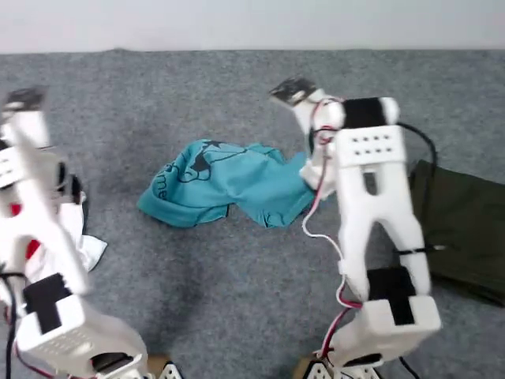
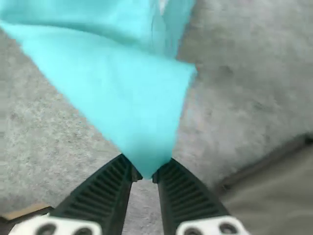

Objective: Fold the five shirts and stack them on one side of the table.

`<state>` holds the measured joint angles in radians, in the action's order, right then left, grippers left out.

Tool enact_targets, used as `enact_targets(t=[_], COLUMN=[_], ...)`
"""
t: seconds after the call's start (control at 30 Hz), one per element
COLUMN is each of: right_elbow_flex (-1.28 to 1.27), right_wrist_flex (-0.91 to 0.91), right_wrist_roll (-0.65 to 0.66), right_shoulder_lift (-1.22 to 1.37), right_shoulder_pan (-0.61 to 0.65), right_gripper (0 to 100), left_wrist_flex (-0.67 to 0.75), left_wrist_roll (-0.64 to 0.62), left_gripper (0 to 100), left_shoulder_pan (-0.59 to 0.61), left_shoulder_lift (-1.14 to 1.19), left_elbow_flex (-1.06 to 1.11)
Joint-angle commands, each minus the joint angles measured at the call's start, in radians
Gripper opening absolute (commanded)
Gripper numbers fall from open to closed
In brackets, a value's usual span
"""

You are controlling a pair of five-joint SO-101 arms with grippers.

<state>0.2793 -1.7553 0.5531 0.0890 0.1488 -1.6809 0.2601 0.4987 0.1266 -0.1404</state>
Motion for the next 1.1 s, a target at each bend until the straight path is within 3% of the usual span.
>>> enact_targets(t=[0.0, 0.23, 0.47, 0.67, 0.8, 0.97, 1.07], right_elbow_flex=[0.054, 0.055, 0.057, 0.057, 0.057, 0.057, 0.057], right_wrist_flex=[-0.038, -0.033, -0.033, -0.031, -0.033, -0.036, -0.031], right_wrist_roll=[0.008, 0.008, 0.006, 0.006, 0.006, -0.011, -0.037], right_shoulder_lift=[-0.087, -0.125, -0.148, -0.185, -0.186, -0.202, -0.246], right_shoulder_pan=[-0.071, -0.189, -0.245, -0.245, -0.245, -0.246, -0.254], right_gripper=[1.0, 1.0, 1.0, 1.0, 1.0, 1.0, 1.0], left_wrist_flex=[-0.017, 0.098, 0.215, 0.292, 0.272, 0.207, 0.132], left_wrist_roll=[-0.003, -0.003, -0.009, -0.009, -0.009, -0.003, -0.003], left_gripper=[14, 15, 18, 18, 17, 1, 1], left_shoulder_pan=[-0.161, -0.457, -0.594, -0.603, -0.575, -0.497, -0.445], left_shoulder_lift=[-0.006, 0.005, 0.193, 0.324, 0.348, 0.344, 0.338], left_elbow_flex=[-0.002, 0.071, 0.160, 0.156, 0.087, -0.025, -0.130])
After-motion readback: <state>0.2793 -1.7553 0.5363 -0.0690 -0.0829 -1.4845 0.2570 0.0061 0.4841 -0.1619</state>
